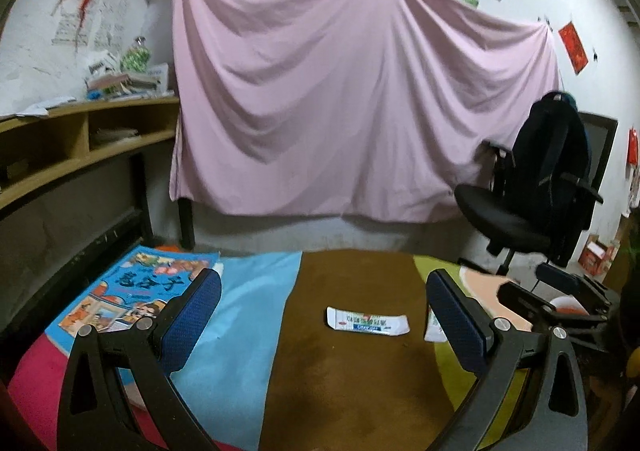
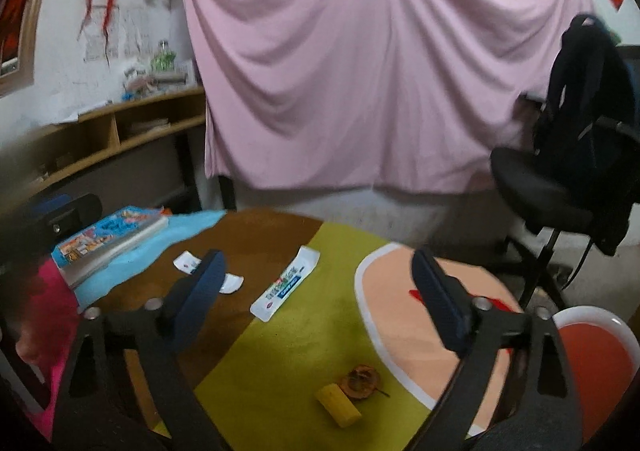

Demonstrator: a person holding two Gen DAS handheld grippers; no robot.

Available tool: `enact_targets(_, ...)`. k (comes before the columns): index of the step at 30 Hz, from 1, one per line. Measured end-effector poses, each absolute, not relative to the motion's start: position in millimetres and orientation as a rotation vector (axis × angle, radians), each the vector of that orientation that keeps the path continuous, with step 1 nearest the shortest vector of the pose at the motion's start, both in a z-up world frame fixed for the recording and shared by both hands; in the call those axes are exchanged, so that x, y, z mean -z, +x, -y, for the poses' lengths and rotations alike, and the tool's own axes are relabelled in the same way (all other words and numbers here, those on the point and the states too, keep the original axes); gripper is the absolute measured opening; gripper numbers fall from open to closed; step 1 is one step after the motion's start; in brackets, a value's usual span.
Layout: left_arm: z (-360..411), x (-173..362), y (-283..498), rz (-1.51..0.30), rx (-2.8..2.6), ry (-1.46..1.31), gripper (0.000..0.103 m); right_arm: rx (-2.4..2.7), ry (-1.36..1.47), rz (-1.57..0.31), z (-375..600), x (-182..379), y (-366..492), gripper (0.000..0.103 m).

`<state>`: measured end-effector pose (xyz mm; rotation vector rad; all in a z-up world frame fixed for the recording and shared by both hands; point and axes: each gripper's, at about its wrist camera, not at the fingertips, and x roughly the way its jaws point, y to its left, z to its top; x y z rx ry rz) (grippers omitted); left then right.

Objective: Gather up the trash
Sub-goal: 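Grasp the white sachet with the left tool while the right tool grasps a thin white strip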

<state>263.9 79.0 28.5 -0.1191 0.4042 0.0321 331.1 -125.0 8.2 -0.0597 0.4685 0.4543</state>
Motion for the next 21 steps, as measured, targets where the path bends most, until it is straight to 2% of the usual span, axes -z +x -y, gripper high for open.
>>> enact_targets(3, -83, -19, 280, -0.482, -0.014, -0.135, 0.092, -0.469, -0.078, -0.565, 115, 2, 349, 0.097)
enact_targets(5, -84, -14, 291, -0.542, 0.014, -0.15, 0.077, -0.479, -0.081, -0.61, 110, 7, 358, 0.088)
enact_targets(6, -84, -11, 297, -0.574, 0.026, -0.157, 0.074, -0.485, -0.083, -0.64, 106, 10, 364, 0.086)
enact_targets(8, -84, -3, 309, -0.646, 0.053, -0.164, 0.059, -0.488, -0.085, -0.676, 101, 14, 373, 0.08)
enact_targets(13, -84, 14, 330, -0.768, 0.098, -0.191, 0.04, -0.481, -0.1, -0.754, 89, 24, 391, 0.073)
enact_targets(16, -86, 20, 338, -0.821, 0.112, -0.213, 0.033, -0.479, -0.081, -0.796, 89, 30, 400, 0.069)
enact_targets(19, -88, 24, 343, -0.858, 0.123, -0.236, 0.03, -0.483, -0.056, -0.829, 88, 33, 406, 0.068)
enact_targets(21, -89, 25, 347, -0.874, 0.127, -0.238, 0.023, -0.492, -0.042, -0.851, 87, 36, 410, 0.067)
